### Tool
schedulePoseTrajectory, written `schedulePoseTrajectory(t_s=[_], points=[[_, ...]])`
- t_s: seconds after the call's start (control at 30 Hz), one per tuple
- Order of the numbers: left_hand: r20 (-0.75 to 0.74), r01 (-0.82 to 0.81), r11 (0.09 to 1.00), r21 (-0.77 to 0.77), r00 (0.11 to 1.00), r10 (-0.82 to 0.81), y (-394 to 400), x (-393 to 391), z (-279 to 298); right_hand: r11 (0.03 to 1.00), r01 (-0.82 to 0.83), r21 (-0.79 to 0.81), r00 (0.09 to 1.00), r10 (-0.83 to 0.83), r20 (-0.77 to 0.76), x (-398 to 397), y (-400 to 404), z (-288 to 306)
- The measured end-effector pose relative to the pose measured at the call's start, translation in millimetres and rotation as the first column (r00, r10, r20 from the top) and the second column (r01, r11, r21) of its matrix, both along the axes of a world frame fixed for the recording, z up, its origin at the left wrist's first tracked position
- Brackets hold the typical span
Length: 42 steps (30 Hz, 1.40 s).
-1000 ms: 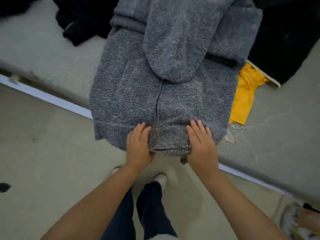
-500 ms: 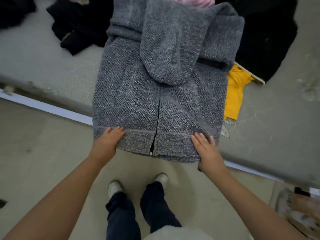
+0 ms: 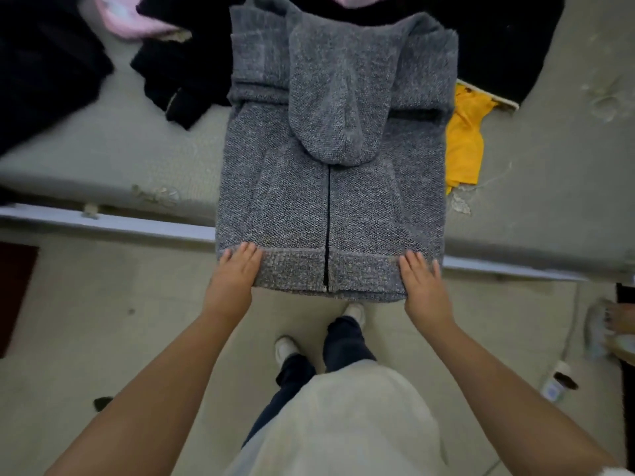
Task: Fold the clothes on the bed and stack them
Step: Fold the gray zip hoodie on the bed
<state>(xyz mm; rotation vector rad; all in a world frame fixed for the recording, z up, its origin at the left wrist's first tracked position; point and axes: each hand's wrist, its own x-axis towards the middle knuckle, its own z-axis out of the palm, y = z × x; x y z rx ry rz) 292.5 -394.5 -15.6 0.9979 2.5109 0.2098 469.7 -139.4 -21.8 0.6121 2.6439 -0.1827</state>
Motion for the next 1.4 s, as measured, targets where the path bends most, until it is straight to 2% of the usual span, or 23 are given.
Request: schedulePoseTrajectory(t_s=[0.07,0.13,0.23,0.27,0.4,0.57,0.67,0.77,0.87,1.0,1.1,1.2,1.3,1.37,1.4], points=[[-0.032,-0.050,0.997,0.055,0.998,0.052,16,-17,9,0.997,0.018,0.076,1.000,-0.017,-0.014,-18,15,11],[-0.085,-0.041,0.999,-0.017,0.996,0.039,35,-45,20,0.982,-0.006,0.188,1.000,0.000,0.032,-47,35,27],[-0.212,-0.020,0.988,-0.155,0.977,-0.014,68,-90,34,0.932,-0.148,0.330,0.989,0.140,0.047,-99,70,48],[-0.248,-0.008,0.978,-0.207,0.968,-0.044,80,-106,41,0.923,-0.158,0.350,0.987,0.156,0.034,-116,84,54],[-0.325,0.037,0.950,-0.311,0.935,-0.142,137,-179,68,0.894,-0.212,0.394,0.976,0.172,0.135,-192,136,72],[-0.395,0.111,0.920,-0.377,0.879,-0.268,205,-280,93,0.875,-0.305,0.375,0.952,0.282,0.117,-282,218,91],[-0.354,0.143,0.889,-0.434,0.881,-0.314,242,-325,92,0.861,-0.409,0.302,0.911,0.369,0.183,-329,262,92],[-0.343,0.147,0.872,-0.467,0.879,-0.332,275,-362,80,0.855,-0.446,0.267,0.890,0.390,0.238,-366,292,81],[-0.337,0.126,0.845,-0.520,0.879,-0.339,307,-390,64,0.843,-0.468,0.265,0.855,0.357,0.375,-396,315,67],[-0.291,0.181,0.789,-0.587,0.862,-0.414,340,-419,37,0.903,-0.332,0.272,0.879,0.192,0.436,-423,341,43],[-0.265,0.201,0.754,-0.625,0.854,-0.448,347,-440,24,0.942,-0.194,0.275,0.930,0.087,0.357,-433,356,31],[-0.314,0.113,0.818,-0.564,0.887,-0.340,347,-446,19,0.964,0.021,0.264,0.990,-0.057,0.132,-444,358,36],[-0.357,0.143,0.954,-0.264,0.904,-0.234,347,-422,14,0.975,0.002,0.223,0.975,0.048,-0.219,-448,328,39],[-0.430,0.269,0.962,0.033,0.873,-0.230,339,-390,2,0.981,-0.003,0.195,0.892,0.091,-0.443,-432,294,38],[-0.431,0.323,0.941,0.105,0.867,-0.250,333,-373,-2,0.978,0.019,0.206,0.868,0.086,-0.489,-420,280,34]])
